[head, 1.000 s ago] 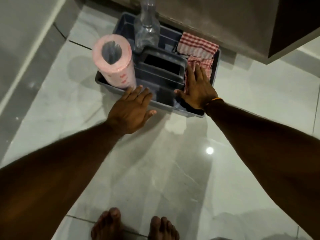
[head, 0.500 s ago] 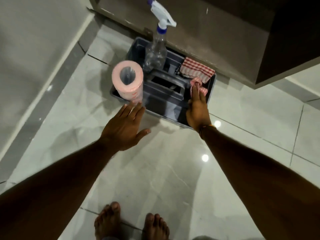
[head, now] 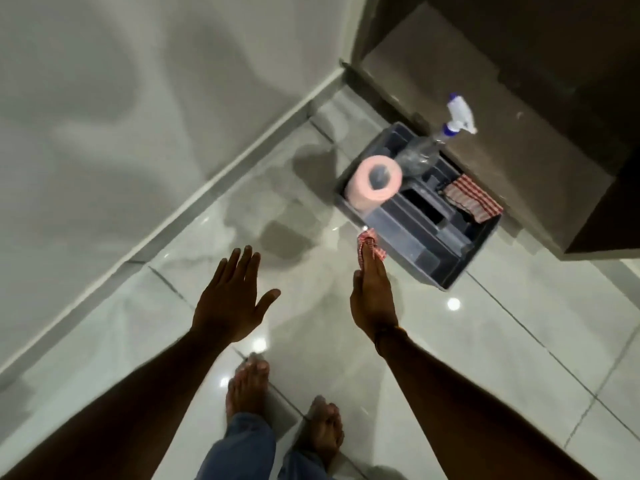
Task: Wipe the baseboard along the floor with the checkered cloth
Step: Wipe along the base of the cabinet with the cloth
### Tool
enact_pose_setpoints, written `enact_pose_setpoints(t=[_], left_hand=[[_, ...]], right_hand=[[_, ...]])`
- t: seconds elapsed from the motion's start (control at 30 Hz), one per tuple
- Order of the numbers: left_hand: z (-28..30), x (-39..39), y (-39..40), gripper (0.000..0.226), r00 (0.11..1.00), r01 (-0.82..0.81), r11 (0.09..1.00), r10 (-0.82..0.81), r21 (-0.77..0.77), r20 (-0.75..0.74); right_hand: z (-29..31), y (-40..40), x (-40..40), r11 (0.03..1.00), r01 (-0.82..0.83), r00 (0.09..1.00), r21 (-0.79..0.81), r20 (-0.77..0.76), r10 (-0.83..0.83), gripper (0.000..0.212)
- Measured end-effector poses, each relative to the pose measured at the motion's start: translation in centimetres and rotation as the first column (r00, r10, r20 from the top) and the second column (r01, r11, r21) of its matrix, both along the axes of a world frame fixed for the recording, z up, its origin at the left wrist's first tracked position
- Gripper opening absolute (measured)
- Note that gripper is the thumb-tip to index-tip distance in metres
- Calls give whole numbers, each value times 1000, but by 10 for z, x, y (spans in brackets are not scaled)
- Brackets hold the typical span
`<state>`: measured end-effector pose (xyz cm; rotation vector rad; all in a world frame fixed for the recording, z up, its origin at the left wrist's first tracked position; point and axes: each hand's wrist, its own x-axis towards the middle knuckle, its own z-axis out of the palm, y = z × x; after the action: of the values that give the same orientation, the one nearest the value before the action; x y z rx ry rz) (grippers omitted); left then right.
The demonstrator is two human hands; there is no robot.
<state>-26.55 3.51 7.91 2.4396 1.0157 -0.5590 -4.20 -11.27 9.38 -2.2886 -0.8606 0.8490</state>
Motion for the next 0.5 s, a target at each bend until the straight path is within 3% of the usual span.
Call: enact_pose_setpoints(t=[0.13,0.27,0.37,0.5], left_hand=[[-23,-47,15,102,994,-105,994,105,32,12],[-80,-82,37,100,983,-182,982,181,46,21],[-134,-96,50,99,977,-214,975,212,63,27],[-199,-106,52,96,962,-270,957,265,108,59]], right_hand=[[-29,53,-40,992,-124,992,30,-9,125,63],[-88,122,-53,945,-319,935,75,188,301,63],[-136,169,-48,919,-387,901,74,243,360,70],[-206,202,-45,885,-465,834,-1,334,439,63]])
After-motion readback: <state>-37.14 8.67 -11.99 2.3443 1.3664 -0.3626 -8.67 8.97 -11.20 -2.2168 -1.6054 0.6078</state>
